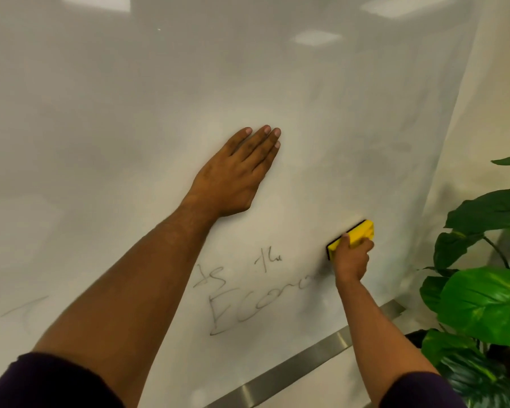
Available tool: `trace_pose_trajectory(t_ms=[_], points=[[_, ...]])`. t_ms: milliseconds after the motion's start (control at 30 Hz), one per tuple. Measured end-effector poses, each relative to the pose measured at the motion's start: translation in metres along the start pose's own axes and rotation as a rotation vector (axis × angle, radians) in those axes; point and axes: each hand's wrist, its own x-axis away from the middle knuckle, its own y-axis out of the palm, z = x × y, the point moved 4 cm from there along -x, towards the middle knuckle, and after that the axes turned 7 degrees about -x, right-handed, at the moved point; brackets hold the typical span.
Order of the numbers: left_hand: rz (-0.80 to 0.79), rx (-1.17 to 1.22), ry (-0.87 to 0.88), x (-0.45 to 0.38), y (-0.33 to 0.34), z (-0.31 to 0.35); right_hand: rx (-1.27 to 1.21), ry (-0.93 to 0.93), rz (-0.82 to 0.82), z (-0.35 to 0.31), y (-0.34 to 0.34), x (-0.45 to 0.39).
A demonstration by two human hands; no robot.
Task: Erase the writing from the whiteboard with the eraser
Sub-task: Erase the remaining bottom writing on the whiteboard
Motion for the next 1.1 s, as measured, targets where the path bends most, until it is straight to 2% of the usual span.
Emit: trace_pose_trajectory(t_ms=[33, 133, 200, 233, 267, 333, 367, 400, 500, 533, 567, 667, 700, 733, 833, 867, 900, 967, 1000, 1033, 1100], points=[[-0.001, 0.001, 0.002, 0.0, 0.0, 0.001, 0.033, -0.083, -0.016, 0.0, 0.002, 0.009], [0.025, -0.024, -0.004, 0.0, 0.002, 0.001, 0.073, -0.702, -0.194, -0.004, 0.01, 0.052], [0.042, -0.031, -0.004, -0.001, 0.001, 0.0, 0.178, -0.9, -0.256, 0.0, 0.011, 0.057], [0.049, -0.025, -0.004, -0.001, 0.0, 0.0, 0.192, -0.892, -0.225, 0.0, 0.009, 0.052], [0.052, -0.017, -0.004, 0.0, -0.001, 0.0, 0.155, -0.773, -0.163, 0.001, 0.006, 0.046], [0.05, -0.025, -0.003, 0.001, -0.001, 0.001, 0.024, -0.385, -0.05, 0.004, 0.004, 0.039], [0.045, -0.031, -0.003, 0.001, -0.001, 0.001, 0.017, -0.341, -0.025, 0.0, 0.006, 0.043], [0.039, -0.034, -0.001, 0.001, -0.001, 0.001, 0.04, -0.456, -0.026, -0.007, 0.009, 0.048], [0.031, -0.044, -0.004, 0.0, 0.001, 0.002, 0.159, -0.988, -0.204, -0.015, 0.015, 0.074], [0.032, -0.045, -0.005, 0.0, 0.0, 0.002, 0.186, -1.053, -0.219, -0.017, 0.015, 0.076], [0.032, -0.044, -0.004, 0.0, 0.0, 0.002, 0.194, -1.025, -0.186, -0.018, 0.015, 0.075], [0.037, -0.046, -0.006, 0.001, -0.001, 0.002, 0.044, -0.546, -0.018, -0.022, 0.021, 0.078], [0.035, -0.048, -0.007, 0.0, -0.001, 0.002, 0.017, -0.499, 0.013, -0.027, 0.025, 0.084], [0.029, -0.038, -0.007, 0.0, -0.001, 0.002, 0.018, -0.558, 0.011, -0.034, 0.029, 0.095], [0.022, -0.028, -0.006, 0.002, 0.0, 0.0, 0.094, -0.882, -0.162, -0.027, 0.038, 0.125], [0.02, -0.027, -0.004, 0.002, 0.001, -0.001, 0.088, -0.878, -0.179, -0.022, 0.037, 0.122], [0.018, -0.016, 0.0, 0.002, 0.001, 0.0, 0.035, -0.765, -0.154, -0.016, 0.034, 0.113], [0.013, -0.012, 0.001, 0.003, 0.001, 0.0, -0.165, -0.355, -0.041, -0.002, 0.029, 0.095], [0.006, -0.013, -0.003, 0.003, 0.001, 0.001, -0.192, -0.247, 0.006, -0.001, 0.029, 0.093], [0.001, -0.006, -0.002, 0.003, 0.001, 0.001, -0.149, -0.28, 0.013, -0.004, 0.03, 0.096], [0.004, 0.005, 0.0, 0.003, 0.001, 0.002, -0.054, -0.606, -0.125, -0.013, 0.033, 0.12]])
